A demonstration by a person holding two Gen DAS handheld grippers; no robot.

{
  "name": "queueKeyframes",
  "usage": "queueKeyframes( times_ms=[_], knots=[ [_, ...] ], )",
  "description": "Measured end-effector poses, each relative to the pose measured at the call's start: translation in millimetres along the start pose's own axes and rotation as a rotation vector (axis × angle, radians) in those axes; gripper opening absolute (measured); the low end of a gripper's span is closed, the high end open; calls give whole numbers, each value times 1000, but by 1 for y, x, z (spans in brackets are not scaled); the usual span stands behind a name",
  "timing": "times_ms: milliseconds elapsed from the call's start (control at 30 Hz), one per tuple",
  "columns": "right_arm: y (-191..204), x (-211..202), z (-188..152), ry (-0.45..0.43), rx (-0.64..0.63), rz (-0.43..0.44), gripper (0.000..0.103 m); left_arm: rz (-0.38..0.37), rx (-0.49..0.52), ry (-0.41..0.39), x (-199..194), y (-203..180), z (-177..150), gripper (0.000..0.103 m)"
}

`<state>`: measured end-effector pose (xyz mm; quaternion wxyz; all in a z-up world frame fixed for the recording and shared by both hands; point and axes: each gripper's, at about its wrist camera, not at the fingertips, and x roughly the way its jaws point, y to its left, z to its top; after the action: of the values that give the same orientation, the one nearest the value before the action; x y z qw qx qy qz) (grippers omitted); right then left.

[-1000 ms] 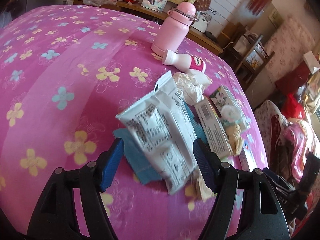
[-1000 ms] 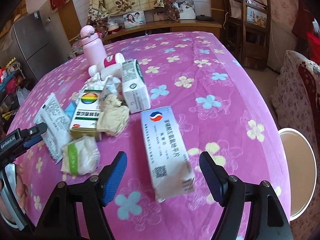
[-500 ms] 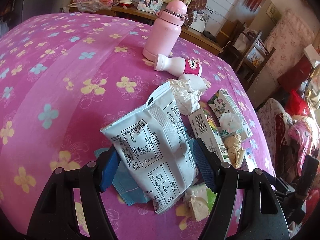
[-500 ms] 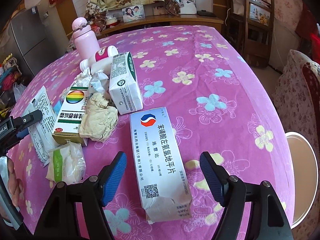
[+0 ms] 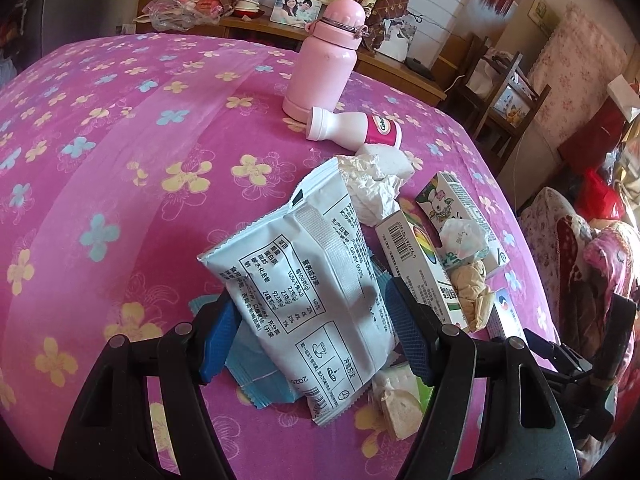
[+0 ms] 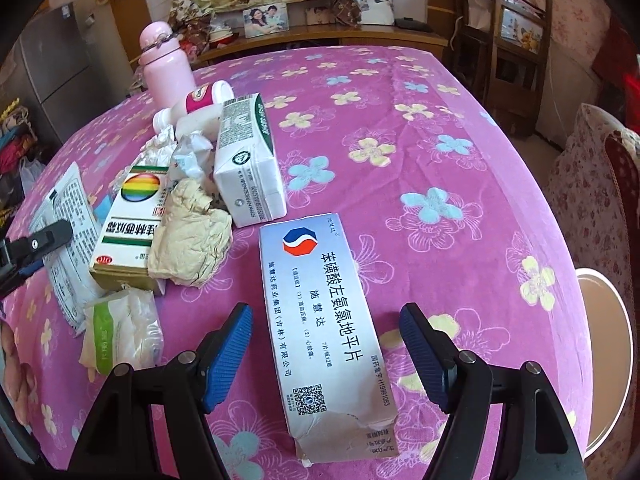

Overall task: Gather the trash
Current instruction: 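Grasp the white wrapper with the left tool while the right tool grasps the medicine box, then carry both items over the cream bin and open both tools to drop them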

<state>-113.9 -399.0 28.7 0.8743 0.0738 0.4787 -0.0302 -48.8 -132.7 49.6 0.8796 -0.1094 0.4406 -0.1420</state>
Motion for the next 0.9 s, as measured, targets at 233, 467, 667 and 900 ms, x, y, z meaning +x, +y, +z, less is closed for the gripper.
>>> queueKeyframes(
  times_ms=[233, 467, 667, 900],
  knots=[
    [10, -2, -5, -31, -72, -50, 48, -34, 6, 4, -4, 0, -3, 47],
    [13, -16, -13, -48, -88, -21, 45, -86, 38, -14, -25, -2, -1, 14],
    [10, -42, -20, -81, -70, 10, 45, -124, 77, -32, -54, -6, 5, 8],
    [1, -71, -29, -123, -44, 29, 45, -205, 66, -19, -77, -12, 3, 7]
  ],
)
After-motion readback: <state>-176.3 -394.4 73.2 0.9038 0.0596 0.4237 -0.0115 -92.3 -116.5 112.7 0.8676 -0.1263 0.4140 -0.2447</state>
